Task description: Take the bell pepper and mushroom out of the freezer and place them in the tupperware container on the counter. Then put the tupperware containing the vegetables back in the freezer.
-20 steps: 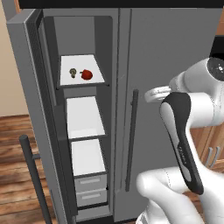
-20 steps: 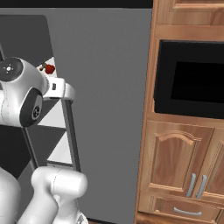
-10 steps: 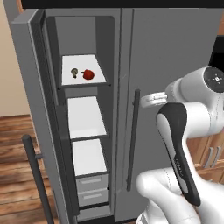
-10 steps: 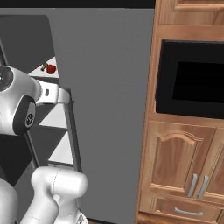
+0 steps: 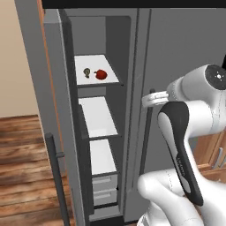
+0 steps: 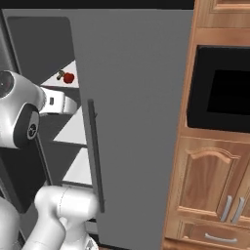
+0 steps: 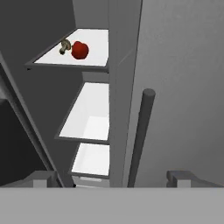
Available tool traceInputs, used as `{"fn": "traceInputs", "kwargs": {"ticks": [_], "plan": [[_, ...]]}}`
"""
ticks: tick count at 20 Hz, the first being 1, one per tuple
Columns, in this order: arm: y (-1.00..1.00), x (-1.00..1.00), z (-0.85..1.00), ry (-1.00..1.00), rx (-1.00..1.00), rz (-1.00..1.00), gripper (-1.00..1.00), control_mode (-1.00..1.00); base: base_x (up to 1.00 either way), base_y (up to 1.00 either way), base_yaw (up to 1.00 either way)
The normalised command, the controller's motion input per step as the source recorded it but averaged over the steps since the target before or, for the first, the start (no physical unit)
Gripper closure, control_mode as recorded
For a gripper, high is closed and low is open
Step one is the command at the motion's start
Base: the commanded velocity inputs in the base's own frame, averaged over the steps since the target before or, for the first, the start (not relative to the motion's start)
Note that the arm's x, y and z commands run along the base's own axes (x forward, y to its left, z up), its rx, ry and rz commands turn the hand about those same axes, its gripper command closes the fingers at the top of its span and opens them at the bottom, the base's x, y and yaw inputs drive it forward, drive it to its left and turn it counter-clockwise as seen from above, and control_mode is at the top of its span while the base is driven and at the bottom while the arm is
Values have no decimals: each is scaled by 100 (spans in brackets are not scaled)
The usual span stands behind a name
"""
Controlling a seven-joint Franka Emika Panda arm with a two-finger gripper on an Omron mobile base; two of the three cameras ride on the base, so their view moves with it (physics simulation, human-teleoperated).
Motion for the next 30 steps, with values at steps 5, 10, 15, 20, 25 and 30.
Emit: {"fn": "traceInputs", "kwargs": {"ticks": [5, 10, 15, 20, 25, 30], "plan": [[0, 0, 0, 0, 0, 0, -100, 100, 0, 36, 0], [0, 0, 0, 0, 0, 0, -100, 100, 1, 35, 0], [0, 0, 0, 0, 0, 0, -100, 100, 17, 26, 0], [0, 6, -1, 0, 0, 0, -100, -100, 27, 13, -1], [0, 20, -6, 0, 0, 2, -100, -100, 0, 0, 0], [3, 4, 5, 0, 3, 3, -100, -100, 0, 0, 0]]}}
